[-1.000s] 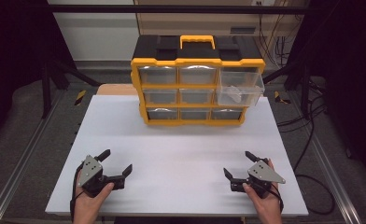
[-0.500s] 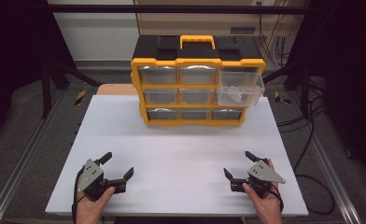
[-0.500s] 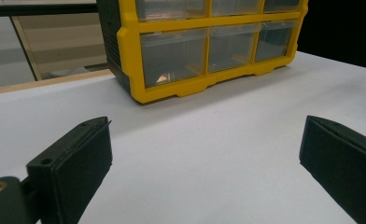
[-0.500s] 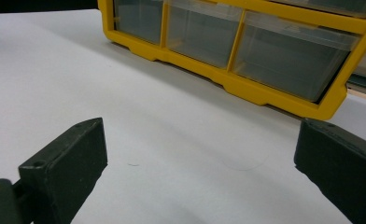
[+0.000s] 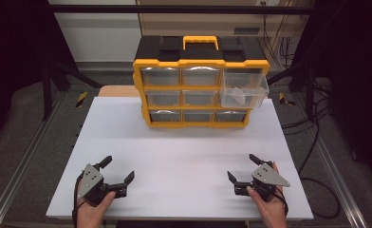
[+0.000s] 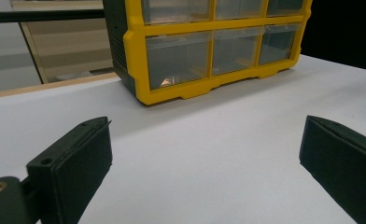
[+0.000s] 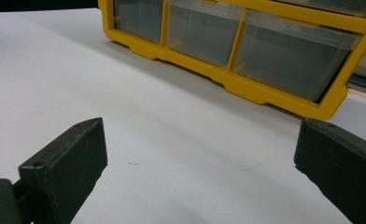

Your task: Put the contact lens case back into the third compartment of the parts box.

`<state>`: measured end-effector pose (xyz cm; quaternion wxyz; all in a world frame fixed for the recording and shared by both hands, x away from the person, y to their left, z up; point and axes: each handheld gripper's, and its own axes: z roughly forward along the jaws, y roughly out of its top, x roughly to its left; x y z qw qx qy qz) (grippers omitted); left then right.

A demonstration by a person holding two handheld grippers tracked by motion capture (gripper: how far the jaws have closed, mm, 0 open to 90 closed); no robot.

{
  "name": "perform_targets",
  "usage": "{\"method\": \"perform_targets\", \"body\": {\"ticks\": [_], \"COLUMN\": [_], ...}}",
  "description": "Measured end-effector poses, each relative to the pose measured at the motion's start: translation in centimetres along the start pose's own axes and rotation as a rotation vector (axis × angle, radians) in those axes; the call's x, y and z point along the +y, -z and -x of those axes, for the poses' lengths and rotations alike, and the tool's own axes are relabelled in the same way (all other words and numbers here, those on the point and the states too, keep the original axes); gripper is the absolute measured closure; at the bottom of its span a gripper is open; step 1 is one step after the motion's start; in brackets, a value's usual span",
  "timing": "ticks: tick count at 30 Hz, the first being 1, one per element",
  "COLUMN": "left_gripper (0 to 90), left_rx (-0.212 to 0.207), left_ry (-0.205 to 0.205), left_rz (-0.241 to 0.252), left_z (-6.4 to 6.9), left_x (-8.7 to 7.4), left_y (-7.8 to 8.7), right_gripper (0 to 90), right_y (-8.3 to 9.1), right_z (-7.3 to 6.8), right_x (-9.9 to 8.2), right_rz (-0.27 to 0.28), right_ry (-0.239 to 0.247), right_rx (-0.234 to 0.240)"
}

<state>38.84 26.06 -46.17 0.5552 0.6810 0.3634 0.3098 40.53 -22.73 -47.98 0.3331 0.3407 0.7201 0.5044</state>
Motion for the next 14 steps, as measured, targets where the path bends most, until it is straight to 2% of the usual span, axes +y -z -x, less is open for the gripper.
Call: {"method": "perform_targets", "body": {"ticks": [14], "left_gripper": [2.8], "left_rx": [-0.004], "left_ry": [0.011], "left_rz": [0.045], "left_z": [-0.4], "left_x": [0.4], "left_y": [1.2], "right_gripper": [2.9], "right_y": [0.0], "right_z": [0.1], "right_x": [-0.1], "right_rz": [-0.002], "right_ry": [0.001], "right_rx": [-0.004]}}
